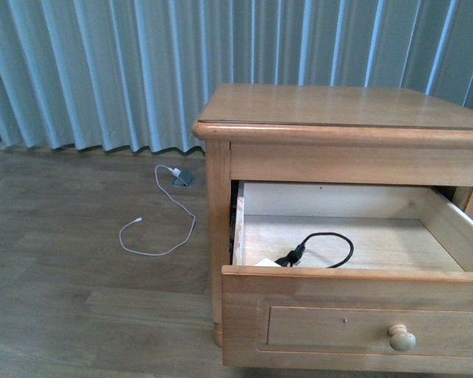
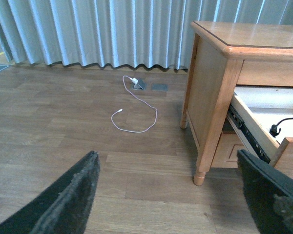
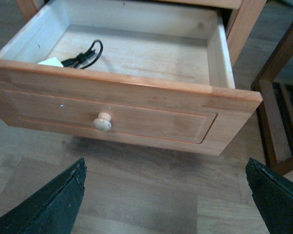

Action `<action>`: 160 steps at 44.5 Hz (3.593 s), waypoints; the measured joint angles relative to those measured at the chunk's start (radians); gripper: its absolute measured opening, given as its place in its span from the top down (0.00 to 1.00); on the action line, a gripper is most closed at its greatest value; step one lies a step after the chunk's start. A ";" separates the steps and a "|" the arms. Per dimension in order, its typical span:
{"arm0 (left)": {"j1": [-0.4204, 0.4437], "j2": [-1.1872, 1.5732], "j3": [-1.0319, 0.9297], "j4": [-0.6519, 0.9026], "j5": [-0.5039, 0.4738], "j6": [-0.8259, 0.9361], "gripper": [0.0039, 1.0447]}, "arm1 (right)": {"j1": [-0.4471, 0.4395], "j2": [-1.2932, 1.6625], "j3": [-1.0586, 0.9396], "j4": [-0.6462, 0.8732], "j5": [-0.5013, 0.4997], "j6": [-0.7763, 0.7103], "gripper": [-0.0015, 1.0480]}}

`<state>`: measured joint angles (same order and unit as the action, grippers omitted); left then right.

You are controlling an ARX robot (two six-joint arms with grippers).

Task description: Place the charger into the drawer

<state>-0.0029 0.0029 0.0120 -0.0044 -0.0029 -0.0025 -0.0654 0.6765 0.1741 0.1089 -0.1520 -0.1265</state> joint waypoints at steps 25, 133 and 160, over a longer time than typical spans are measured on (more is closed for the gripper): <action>0.000 0.000 0.000 0.000 0.000 0.000 0.06 | 0.172 1.064 0.416 0.369 0.092 0.086 0.08; 0.000 0.000 0.000 0.000 0.000 0.000 0.06 | -0.008 0.032 0.114 0.108 0.006 0.171 0.08; 0.000 0.000 0.000 0.000 0.000 0.000 0.06 | 0.062 -0.212 -0.098 0.275 0.151 0.131 0.91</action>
<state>-0.0029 0.0025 0.0120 -0.0044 -0.0029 -0.0021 -0.0036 0.4641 0.0757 0.3843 -0.0006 0.0044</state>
